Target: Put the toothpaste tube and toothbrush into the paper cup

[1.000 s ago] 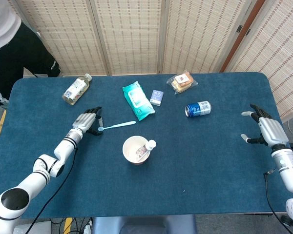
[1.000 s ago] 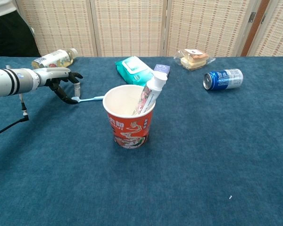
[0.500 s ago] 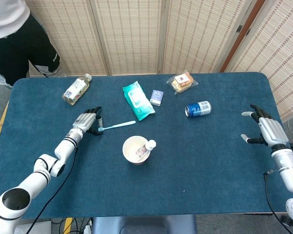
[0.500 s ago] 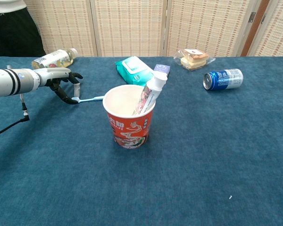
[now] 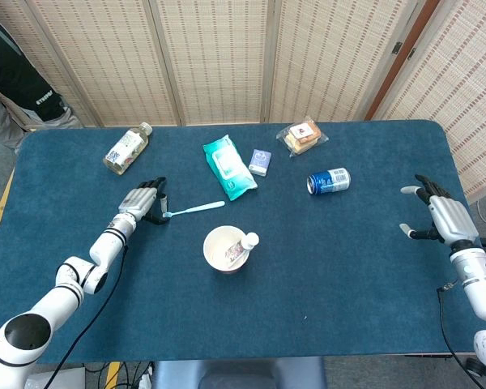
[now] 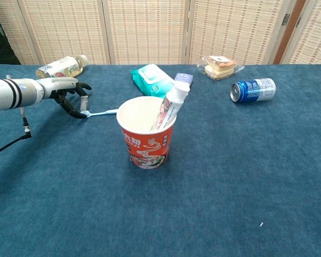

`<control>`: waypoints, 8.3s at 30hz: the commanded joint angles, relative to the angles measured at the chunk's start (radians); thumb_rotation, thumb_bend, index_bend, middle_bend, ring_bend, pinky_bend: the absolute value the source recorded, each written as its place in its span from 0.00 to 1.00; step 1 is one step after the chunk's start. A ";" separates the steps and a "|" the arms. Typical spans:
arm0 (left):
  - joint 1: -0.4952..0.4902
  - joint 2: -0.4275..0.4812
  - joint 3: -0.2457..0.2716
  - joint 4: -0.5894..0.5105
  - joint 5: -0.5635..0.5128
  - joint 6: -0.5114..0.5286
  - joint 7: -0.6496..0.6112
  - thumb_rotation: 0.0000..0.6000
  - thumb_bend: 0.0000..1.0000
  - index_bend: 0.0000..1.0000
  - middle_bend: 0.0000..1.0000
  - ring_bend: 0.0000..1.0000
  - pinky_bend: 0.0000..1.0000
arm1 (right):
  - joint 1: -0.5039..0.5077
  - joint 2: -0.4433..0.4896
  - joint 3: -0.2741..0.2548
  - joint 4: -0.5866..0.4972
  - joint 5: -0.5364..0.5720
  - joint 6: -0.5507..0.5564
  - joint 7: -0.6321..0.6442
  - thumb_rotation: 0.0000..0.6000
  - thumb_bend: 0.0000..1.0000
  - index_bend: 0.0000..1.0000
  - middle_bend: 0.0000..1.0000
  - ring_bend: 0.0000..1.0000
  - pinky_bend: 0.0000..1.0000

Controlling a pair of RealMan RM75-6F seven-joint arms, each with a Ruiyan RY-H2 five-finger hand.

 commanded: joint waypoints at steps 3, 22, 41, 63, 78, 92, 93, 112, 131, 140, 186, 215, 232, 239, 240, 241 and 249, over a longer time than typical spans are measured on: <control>0.003 0.002 -0.001 0.000 -0.002 -0.002 0.001 1.00 0.26 0.59 0.00 0.00 0.00 | 0.000 -0.003 0.000 0.004 0.001 -0.002 0.003 1.00 0.18 0.25 0.03 0.00 0.12; 0.049 0.072 0.004 -0.055 -0.014 0.006 0.048 1.00 0.27 0.59 0.00 0.00 0.00 | 0.001 -0.012 -0.001 0.016 -0.009 -0.007 0.020 1.00 0.18 0.25 0.03 0.00 0.11; 0.140 0.246 0.003 -0.241 -0.106 -0.014 0.202 1.00 0.27 0.11 0.00 0.00 0.00 | 0.003 -0.016 -0.002 0.022 -0.022 -0.009 0.036 1.00 0.19 0.25 0.03 0.00 0.11; 0.061 0.165 -0.103 -0.194 -0.150 -0.008 0.153 1.00 0.32 0.05 0.00 0.00 0.00 | 0.010 -0.024 -0.002 0.034 -0.017 -0.023 0.037 1.00 0.18 0.25 0.03 0.00 0.11; 0.023 0.126 -0.092 -0.167 -0.106 -0.081 0.075 1.00 0.25 0.00 0.00 0.00 0.00 | 0.006 -0.033 -0.006 0.049 -0.014 -0.030 0.050 1.00 0.18 0.25 0.03 0.00 0.12; 0.018 0.096 -0.076 -0.132 -0.081 -0.084 0.063 1.00 0.24 0.00 0.00 0.00 0.00 | 0.004 -0.038 -0.009 0.056 -0.017 -0.034 0.057 1.00 0.18 0.25 0.03 0.00 0.11; 0.018 0.093 -0.074 -0.127 -0.080 -0.084 0.063 1.00 0.24 0.00 0.00 0.00 0.00 | 0.004 -0.038 -0.009 0.056 -0.016 -0.034 0.057 1.00 0.18 0.25 0.03 0.00 0.11; 0.022 0.067 -0.061 -0.055 -0.076 -0.112 0.061 1.00 0.24 0.00 0.00 0.00 0.00 | 0.003 -0.041 -0.009 0.059 -0.018 -0.037 0.063 1.00 0.18 0.25 0.03 0.00 0.11; 0.044 0.052 -0.052 0.006 -0.074 -0.096 0.097 1.00 0.24 0.00 0.00 0.00 0.00 | 0.008 -0.048 -0.011 0.066 -0.024 -0.046 0.070 1.00 0.18 0.25 0.03 0.00 0.11; 0.050 0.031 -0.044 0.041 -0.062 -0.067 0.119 1.00 0.24 0.00 0.00 0.00 0.00 | 0.007 -0.050 -0.011 0.067 -0.022 -0.046 0.069 1.00 0.18 0.25 0.03 0.00 0.12; 0.025 0.131 -0.068 -0.159 -0.087 -0.104 0.110 1.00 0.35 0.44 0.00 0.00 0.00 | -0.012 0.006 0.008 0.013 -0.012 0.008 0.049 1.00 0.18 0.25 0.03 0.00 0.12; 0.059 0.083 -0.042 -0.135 -0.070 0.003 0.180 1.00 0.35 0.37 0.00 0.00 0.00 | -0.022 -0.004 -0.005 0.011 -0.013 0.002 0.055 1.00 0.18 0.27 0.03 0.00 0.11; 0.078 0.042 -0.042 -0.099 -0.077 0.055 0.224 1.00 0.35 0.45 0.00 0.00 0.00 | -0.026 -0.008 -0.009 0.019 -0.009 -0.008 0.059 1.00 0.18 0.27 0.03 0.00 0.12; 0.082 0.037 -0.044 -0.093 -0.079 0.065 0.230 1.00 0.35 0.56 0.00 0.00 0.00 | -0.025 -0.010 -0.008 0.021 -0.010 -0.012 0.064 1.00 0.18 0.27 0.03 0.00 0.11; 0.082 0.037 -0.044 -0.094 -0.079 0.065 0.231 1.00 0.35 0.56 0.00 0.00 0.00 | -0.025 -0.010 -0.008 0.021 -0.010 -0.012 0.064 1.00 0.18 0.27 0.03 0.00 0.11; 0.082 0.037 -0.044 -0.094 -0.079 0.065 0.232 1.00 0.35 0.56 0.00 0.00 0.00 | -0.025 -0.010 -0.008 0.021 -0.010 -0.013 0.064 1.00 0.18 0.27 0.03 0.00 0.11; 0.081 0.044 -0.037 -0.102 -0.075 0.052 0.241 1.00 0.35 0.41 0.00 0.00 0.00 | -0.024 -0.010 -0.008 0.025 -0.010 -0.017 0.068 1.00 0.19 0.27 0.03 0.00 0.11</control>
